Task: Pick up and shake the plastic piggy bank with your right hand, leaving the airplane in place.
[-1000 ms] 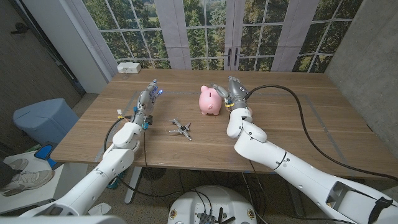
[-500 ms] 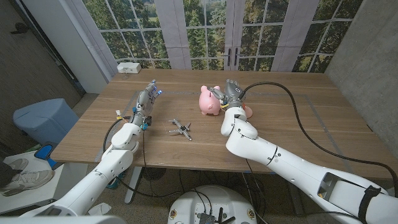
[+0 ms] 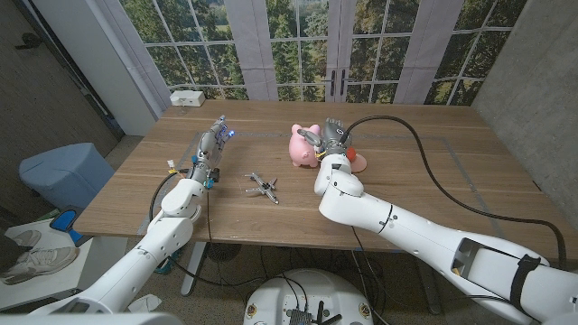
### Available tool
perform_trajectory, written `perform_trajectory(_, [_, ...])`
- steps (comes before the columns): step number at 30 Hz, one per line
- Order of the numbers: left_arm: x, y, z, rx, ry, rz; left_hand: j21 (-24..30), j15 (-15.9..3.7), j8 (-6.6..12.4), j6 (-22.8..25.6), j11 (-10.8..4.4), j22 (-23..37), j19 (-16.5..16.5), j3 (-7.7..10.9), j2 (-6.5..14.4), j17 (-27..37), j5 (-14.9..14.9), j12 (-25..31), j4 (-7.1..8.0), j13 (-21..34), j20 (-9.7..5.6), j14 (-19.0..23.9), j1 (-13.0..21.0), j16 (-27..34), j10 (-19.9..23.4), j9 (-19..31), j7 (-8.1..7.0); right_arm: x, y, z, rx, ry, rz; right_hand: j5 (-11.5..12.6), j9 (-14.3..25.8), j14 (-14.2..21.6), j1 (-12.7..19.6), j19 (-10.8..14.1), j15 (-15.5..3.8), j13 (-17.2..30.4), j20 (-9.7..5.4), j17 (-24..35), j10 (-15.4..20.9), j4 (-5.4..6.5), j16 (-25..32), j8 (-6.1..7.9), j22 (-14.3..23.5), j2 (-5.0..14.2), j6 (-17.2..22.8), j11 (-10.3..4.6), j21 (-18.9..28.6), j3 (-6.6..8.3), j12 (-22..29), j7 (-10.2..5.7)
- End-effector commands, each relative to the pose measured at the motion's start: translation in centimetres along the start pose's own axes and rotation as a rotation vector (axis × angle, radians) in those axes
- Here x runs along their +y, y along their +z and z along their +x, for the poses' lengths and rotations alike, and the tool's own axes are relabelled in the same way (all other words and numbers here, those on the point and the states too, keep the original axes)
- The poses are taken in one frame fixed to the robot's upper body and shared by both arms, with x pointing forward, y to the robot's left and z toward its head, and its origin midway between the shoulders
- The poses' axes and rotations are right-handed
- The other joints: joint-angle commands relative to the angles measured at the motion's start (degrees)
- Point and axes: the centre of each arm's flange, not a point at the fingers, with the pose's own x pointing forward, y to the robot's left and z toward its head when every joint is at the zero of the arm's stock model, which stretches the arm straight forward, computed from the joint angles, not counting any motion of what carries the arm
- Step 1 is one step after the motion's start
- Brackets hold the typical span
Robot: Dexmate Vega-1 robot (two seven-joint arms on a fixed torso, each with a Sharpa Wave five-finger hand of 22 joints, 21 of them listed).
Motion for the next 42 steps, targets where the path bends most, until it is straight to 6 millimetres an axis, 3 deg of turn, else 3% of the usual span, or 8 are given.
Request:
perform_trajectory(1, [0.0, 0.0, 0.0, -0.006, 0.005, -0.001, -0.2, -1.64, 0.2, 0.2, 0.26, 0.1, 0.0, 0.26, 2.4, 0.2, 0.3, 0.4, -0.41, 0.2, -2.58, 0.2, 0.7, 0.2, -0.3, 0.3, -0.2, 0.8, 0.5, 0.5, 0.03, 0.031, -0.042, 0.3, 0.3, -0.4, -0.3, 0.1, 0.05, 0.1, 0.63, 0.0, 0.0, -0.01, 0.2, 0.31, 0.2, 0.02, -0.2, 0.05, 0.0, -0.48, 0.4, 0.51])
perform_trajectory(18, [0.3, 0.1, -0.3, -0.011, 0.013, -0.006, -0.7, -1.53, 0.2, 0.2, 0.37, 0.1, 0.2, 0.23, 2.4, 0.1, 0.3, 0.4, -0.62, 0.2, -2.56, 0.2, 0.8, 0.2, -0.2, 0.3, -0.14, 2.5, 2.0, 1.3, 0.088, 0.095, -0.132, 0.7, 0.3, -1.6, -1.0, -0.8, 0.84, 0.3, 1.35, -0.1, -1.0, 0.17, 0.2, 0.25, 0.2, -0.59, -1.1, 0.67, -0.3, -1.26, 0.3, 1.24])
perform_trajectory(29, [0.5, 0.1, -0.4, -0.012, 0.012, -0.006, -1.0, -1.43, 0.18, 0.1, 0.48, 0.1, 0.4, 0.23, 2.4, 0.1, 0.3, 0.5, -0.8, 0.2, -2.42, 0.1, 0.9, 0.2, -0.2, 0.3, 0.0, 3.6, 2.5, 2.3, 0.103, 0.119, -0.168, 1.2, 0.4, -1.7, -0.8, -0.3, 1.64, 0.4, 1.96, -0.3, -2.2, 0.01, 0.6, 0.02, 0.2, -0.93, -3.0, 2.39, 0.0, -1.7, 0.3, 2.85])
perform_trajectory(31, [0.6, 0.1, -0.4, -0.012, 0.011, -0.005, -1.1, -1.4, 0.18, 0.1, 0.43, 0.1, 0.4, 0.22, 2.4, 0.1, 0.3, 0.4, -0.83, 0.2, -2.42, 0.1, 0.9, 0.2, -0.3, 0.3, 0.02, 3.5, 2.5, 2.3, 0.098, 0.118, -0.175, 1.6, 0.4, -1.1, 0.2, 0.4, 1.77, 0.5, 1.85, -0.3, -2.3, -0.43, 0.9, 0.28, 0.2, -0.66, -3.1, 2.57, 0.2, -1.39, 0.4, 2.88])
perform_trajectory(36, [0.6, 0.2, -0.4, -0.012, 0.008, -0.004, -1.2, -1.38, 0.17, 0.1, 0.41, 0.1, 0.5, 0.13, 2.2, 0.1, 0.3, 0.4, -0.96, 0.2, -2.45, 0.1, 0.9, 0.1, -0.3, 0.3, -0.03, 2.8, 2.6, 2.1, 0.096, 0.097, -0.187, 2.9, 0.5, 1.4, 6.1, 3.0, 1.4, 0.6, 0.28, -0.6, -2.4, -2.01, 2.0, 1.0, 0.1, 1.81, -3.6, 2.74, 0.9, 1.02, 0.9, 3.03])
perform_trajectory(39, [0.6, 0.2, -0.4, -0.012, 0.003, -0.006, -1.3, -1.38, 0.18, 0.1, 0.51, 0.1, 0.5, -0.05, 1.9, 0.0, 0.2, 0.4, -1.18, 0.3, -2.47, 0.2, 0.9, 0.1, -0.3, 0.3, -0.05, 2.4, 2.6, 1.8, 0.092, 0.082, -0.198, 3.0, 0.5, 2.3, 9.5, 4.4, 1.24, 0.7, -1.2, -0.7, -2.7, -2.52, 2.4, 1.07, 0.0, 3.02, -4.3, 2.93, 1.2, 2.44, 1.0, 3.28])
perform_trajectory(42, [0.5, 0.2, -0.3, -0.013, -0.002, -0.006, -1.4, -1.35, 0.18, 0.1, 0.39, 0.1, 0.6, -0.11, 1.8, 0.0, 0.2, 0.4, -1.31, 0.3, -2.43, 0.2, 0.9, 0.1, -0.3, 0.3, 0.02, 1.9, 2.8, 1.7, 0.08, 0.073, -0.207, 2.9, 0.5, 3.2, 14.3, 5.9, 1.12, 0.7, -3.65, -0.9, -2.9, -3.01, 2.6, 1.19, -0.1, 4.05, -5.0, 2.95, 1.3, 4.37, 1.1, 3.5])
